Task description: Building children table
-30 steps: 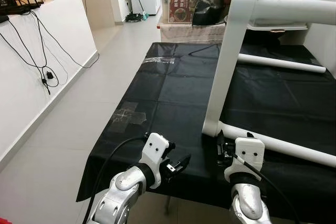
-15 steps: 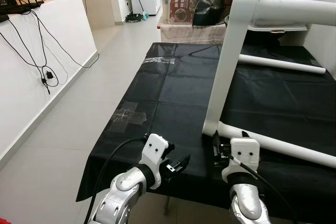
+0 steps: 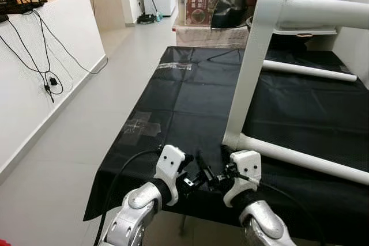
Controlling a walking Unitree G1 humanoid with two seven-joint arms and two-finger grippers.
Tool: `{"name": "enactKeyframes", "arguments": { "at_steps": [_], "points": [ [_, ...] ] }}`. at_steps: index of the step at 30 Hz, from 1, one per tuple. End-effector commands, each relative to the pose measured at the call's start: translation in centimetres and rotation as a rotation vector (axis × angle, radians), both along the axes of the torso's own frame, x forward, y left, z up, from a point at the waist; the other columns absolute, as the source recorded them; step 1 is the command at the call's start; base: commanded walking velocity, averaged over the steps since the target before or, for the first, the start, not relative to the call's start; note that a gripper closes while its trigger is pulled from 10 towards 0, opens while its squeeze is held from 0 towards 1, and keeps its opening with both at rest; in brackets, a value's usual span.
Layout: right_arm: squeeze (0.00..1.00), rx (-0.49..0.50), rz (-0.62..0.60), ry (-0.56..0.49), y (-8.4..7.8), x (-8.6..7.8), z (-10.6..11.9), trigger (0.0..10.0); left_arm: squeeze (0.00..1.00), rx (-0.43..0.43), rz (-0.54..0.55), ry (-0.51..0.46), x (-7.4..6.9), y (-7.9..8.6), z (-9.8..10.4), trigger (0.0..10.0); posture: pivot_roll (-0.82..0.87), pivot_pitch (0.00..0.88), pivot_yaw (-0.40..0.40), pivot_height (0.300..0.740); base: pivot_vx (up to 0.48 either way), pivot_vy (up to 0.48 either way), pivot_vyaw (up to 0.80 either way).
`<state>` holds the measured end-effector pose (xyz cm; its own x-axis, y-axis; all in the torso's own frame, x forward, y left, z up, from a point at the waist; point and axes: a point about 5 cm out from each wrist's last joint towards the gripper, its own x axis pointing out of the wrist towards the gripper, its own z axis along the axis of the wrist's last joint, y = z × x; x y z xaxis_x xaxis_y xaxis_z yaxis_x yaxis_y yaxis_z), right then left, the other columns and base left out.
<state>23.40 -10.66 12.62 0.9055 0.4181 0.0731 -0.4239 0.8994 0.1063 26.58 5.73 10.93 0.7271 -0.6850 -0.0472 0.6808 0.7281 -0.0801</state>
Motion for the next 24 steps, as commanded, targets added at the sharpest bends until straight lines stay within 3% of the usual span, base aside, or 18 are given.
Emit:
{"name": "enactKeyframes", "arguments": {
  "at_steps": [1, 2, 4, 6, 8, 10, 12, 14, 16, 17, 21, 24],
  "points": [
    [0.0, 0.004, 0.004, -0.003, -0.2, -0.1, 0.0, 10.0, 0.0, 0.005, 0.031, -0.036, 0.3, 0.6, 0.3, 10.0, 0.14, 0.0, -0.024, 0.74, 0.0, 0.0, 0.0],
    [0.0, 0.004, 0.004, -0.003, -0.2, -0.1, 0.0, 10.0, 0.0, 0.005, 0.031, -0.036, 0.3, 0.6, 0.3, 10.0, 0.14, 0.0, -0.024, 0.74, 0.0, 0.0, 0.0],
    [0.0, -0.021, -0.057, 0.016, -1.6, 0.0, -0.4, 10.0, 0.0, 0.056, 0.104, -0.102, 0.3, 2.2, 0.8, 10.0, 0.14, 0.0, -0.029, 0.74, 0.0, 0.0, 0.0],
    [0.0, -0.021, -0.057, 0.016, -1.6, 0.0, -0.4, 10.0, 0.0, 0.056, 0.104, -0.102, 0.3, 2.2, 0.8, 10.0, 0.14, 0.0, -0.029, 0.74, 0.0, 0.0, 0.0],
    [0.0, -0.04, -0.115, 0.04, -2.9, 0.0, -0.8, 10.0, 0.0, 0.107, 0.152, -0.128, 0.1, 3.5, 0.6, 10.0, 0.13, 0.0, -0.04, 0.74, 0.0, 0.0, 0.0],
    [0.0, -0.04, -0.115, 0.04, -2.9, 0.0, -0.8, 10.0, 0.0, 0.107, 0.152, -0.128, 0.1, 3.5, 0.6, 10.0, 0.13, 0.0, -0.04, 0.74, 0.0, 0.0, 0.0],
    [0.0, -0.081, -0.183, 0.07, -4.1, 0.1, -1.3, 10.0, 0.0, 0.146, 0.208, -0.143, 0.0, 4.3, 0.3, 10.0, 0.12, 0.0, -0.037, 0.74, 0.0, 0.0, 0.0],
    [0.0, -0.197, -0.227, 0.069, -5.0, 0.2, -1.6, 10.0, 0.0, 0.169, 0.227, -0.154, 0.0, 4.3, 0.0, 10.0, 0.11, 0.0, -0.039, 0.74, 0.0, 0.0, 0.0],
    [0.0, -0.234, -0.225, 0.068, -5.3, 0.3, -1.6, 10.0, 0.0, 0.178, 0.218, -0.162, -0.1, 4.1, 0.0, 10.0, 0.11, 0.0, -0.039, 0.74, 0.0, 0.0, 0.0],
    [0.0, -0.278, -0.232, 0.019, -5.6, 0.5, -1.1, 10.0, 0.0, 0.181, 0.2, -0.17, -0.1, 3.8, 0.0, 10.0, 0.11, 0.0, -0.04, 0.74, 0.0, 0.0, 0.0],
    [0.0, -0.301, -0.238, -0.016, -5.7, 0.6, -0.7, 10.0, 0.0, 0.183, 0.189, -0.177, -0.2, 3.7, 0.0, 10.0, 0.11, 0.0, -0.041, 0.74, 0.0, 0.0, 0.0],
    [0.0, -0.298, -0.164, -0.034, -5.7, 0.6, -0.3, 10.0, 0.0, 0.208, 0.171, -0.226, -0.2, 3.3, 0.2, 10.0, 0.1, 0.0, -0.044, 0.74, 0.0, 0.0, 0.0]
  ]
}}
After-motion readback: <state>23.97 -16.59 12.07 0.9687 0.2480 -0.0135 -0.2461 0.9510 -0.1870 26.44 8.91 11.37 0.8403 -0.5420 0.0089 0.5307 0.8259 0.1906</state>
